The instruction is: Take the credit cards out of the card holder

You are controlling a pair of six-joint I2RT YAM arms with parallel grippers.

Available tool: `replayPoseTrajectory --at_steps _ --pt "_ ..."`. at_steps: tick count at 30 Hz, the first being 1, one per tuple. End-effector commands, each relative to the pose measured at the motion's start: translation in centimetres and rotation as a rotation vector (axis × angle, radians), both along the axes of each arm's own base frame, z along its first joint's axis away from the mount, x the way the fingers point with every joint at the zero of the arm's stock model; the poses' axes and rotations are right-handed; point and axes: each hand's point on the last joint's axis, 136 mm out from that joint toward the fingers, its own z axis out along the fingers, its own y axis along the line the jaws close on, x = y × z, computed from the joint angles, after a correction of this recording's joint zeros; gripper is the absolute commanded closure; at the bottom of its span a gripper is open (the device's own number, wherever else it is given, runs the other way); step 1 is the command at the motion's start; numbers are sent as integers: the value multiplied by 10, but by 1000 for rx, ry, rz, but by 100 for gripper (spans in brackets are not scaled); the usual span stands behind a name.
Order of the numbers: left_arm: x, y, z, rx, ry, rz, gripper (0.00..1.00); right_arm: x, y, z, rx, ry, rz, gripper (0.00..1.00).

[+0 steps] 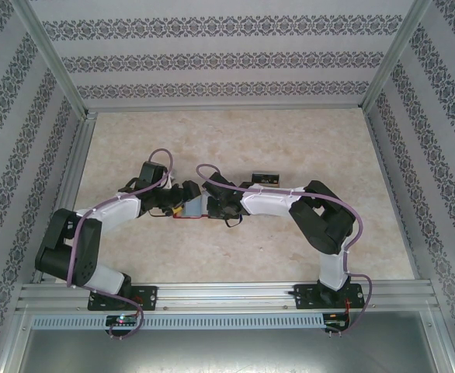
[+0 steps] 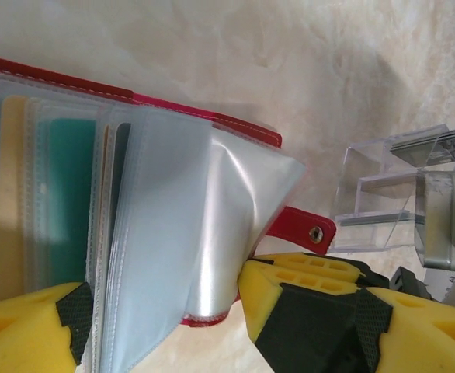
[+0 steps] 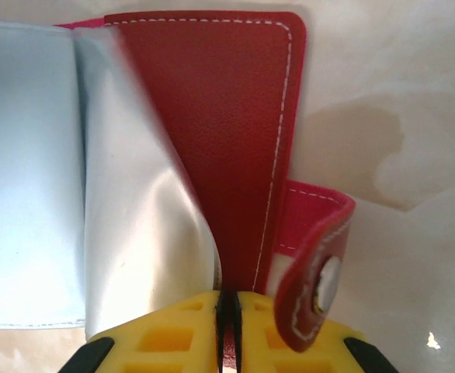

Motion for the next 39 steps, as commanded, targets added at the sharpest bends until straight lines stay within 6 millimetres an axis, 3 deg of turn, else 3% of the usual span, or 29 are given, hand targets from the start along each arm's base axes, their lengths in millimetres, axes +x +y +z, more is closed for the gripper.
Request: replayPoseTrajectory --at_steps 1,13,27,31,33,39 --pt "-2 9 11 85 -30 -17 11 -6 4 -13 -25 17 23 84" --pt "3 13 1 135 -28 -22 11 -6 5 -12 -25 18 24 84" --pt "0 22 -28 203 61 -11 12 -6 6 -13 -26 18 24 84" --pt "-2 24 -33 219 80 -10 12 0 2 3 -44 -26 31 84" --pt "-2 23 -35 216 86 -13 12 6 0 15 -53 -57 33 76" --pt "-3 23 -36 217 92 -12 12 18 -8 35 -46 -93 31 71"
